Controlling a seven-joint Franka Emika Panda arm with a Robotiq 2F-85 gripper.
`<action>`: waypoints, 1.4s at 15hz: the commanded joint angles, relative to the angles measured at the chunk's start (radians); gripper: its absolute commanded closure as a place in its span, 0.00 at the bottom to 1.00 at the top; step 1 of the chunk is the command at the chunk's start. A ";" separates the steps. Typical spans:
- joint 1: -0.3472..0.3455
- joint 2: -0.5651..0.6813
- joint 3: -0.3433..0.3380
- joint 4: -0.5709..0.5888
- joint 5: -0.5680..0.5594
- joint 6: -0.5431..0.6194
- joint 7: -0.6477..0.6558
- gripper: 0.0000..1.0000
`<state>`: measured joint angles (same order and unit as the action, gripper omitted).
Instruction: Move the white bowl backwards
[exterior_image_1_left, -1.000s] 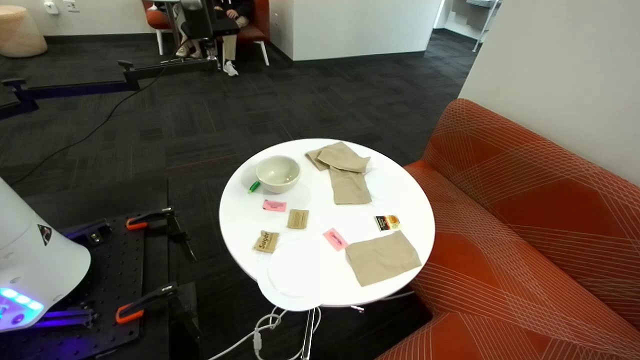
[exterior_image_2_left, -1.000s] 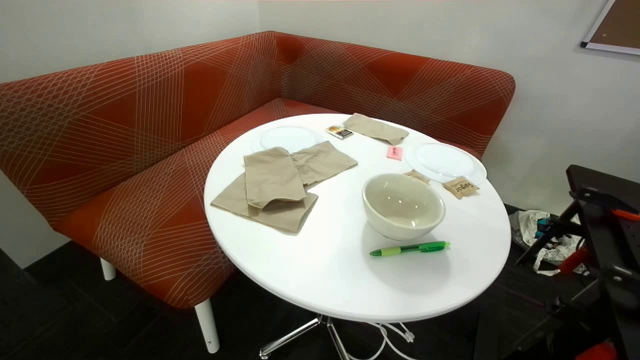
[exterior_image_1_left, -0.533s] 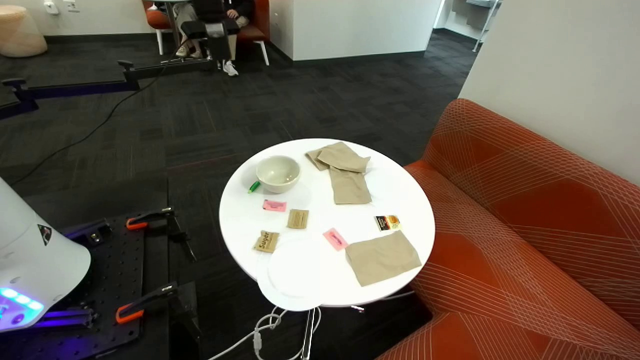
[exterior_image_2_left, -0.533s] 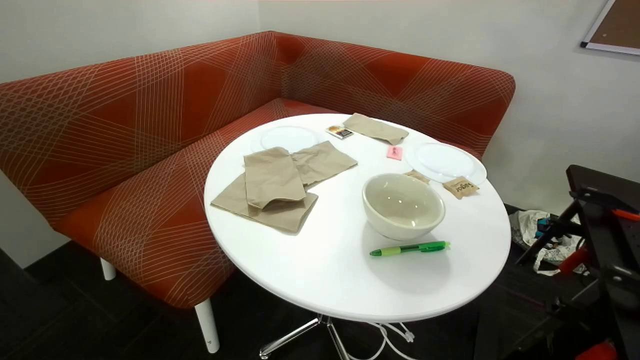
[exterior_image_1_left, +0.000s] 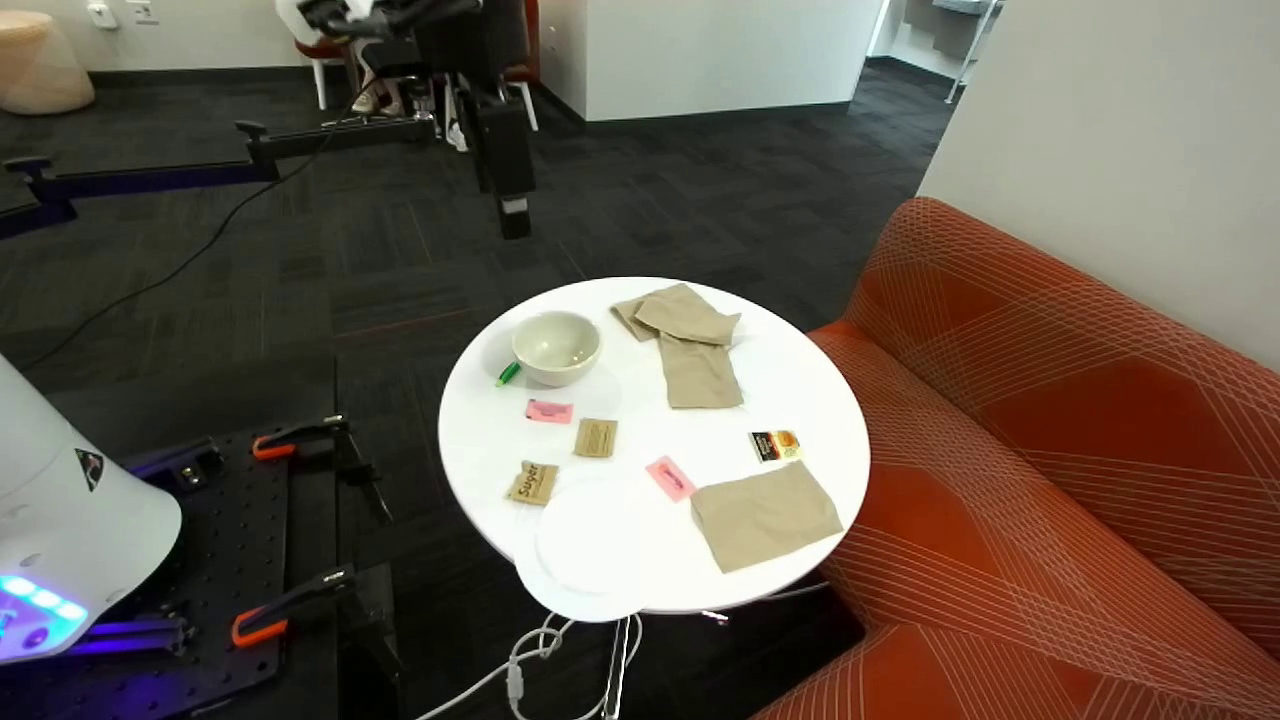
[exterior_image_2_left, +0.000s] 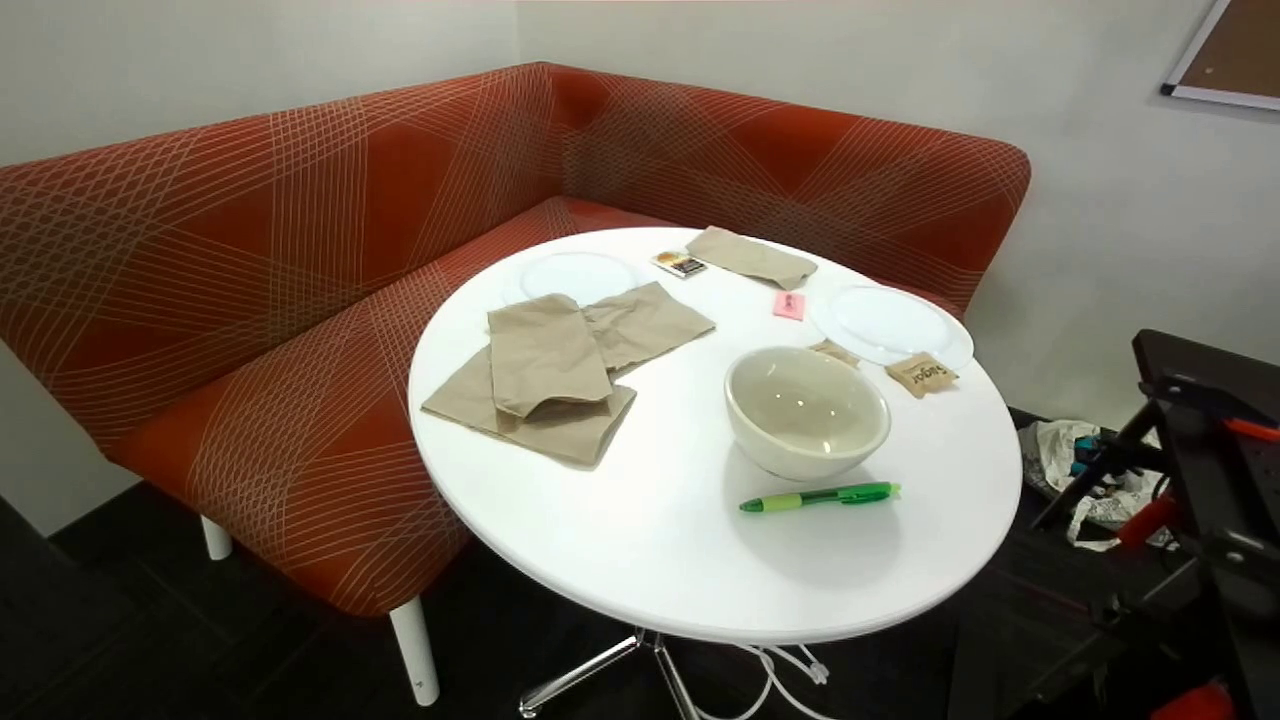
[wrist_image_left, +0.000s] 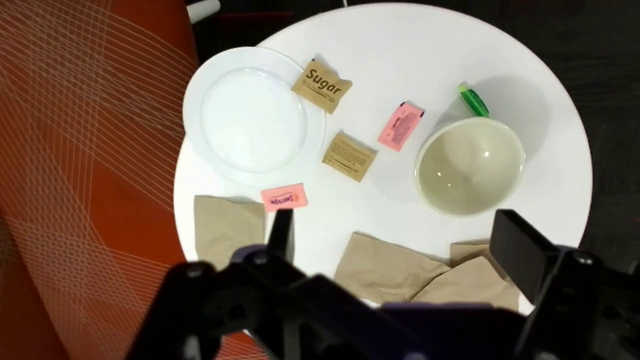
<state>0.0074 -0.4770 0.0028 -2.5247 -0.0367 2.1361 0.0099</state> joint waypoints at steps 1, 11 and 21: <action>0.037 0.104 -0.006 -0.017 0.064 0.105 -0.051 0.00; 0.111 0.413 0.041 -0.027 0.184 0.433 -0.119 0.00; 0.079 0.606 0.067 -0.006 0.211 0.520 -0.165 0.00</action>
<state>0.1093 0.1307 0.0478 -2.5322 0.1819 2.6583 -0.1608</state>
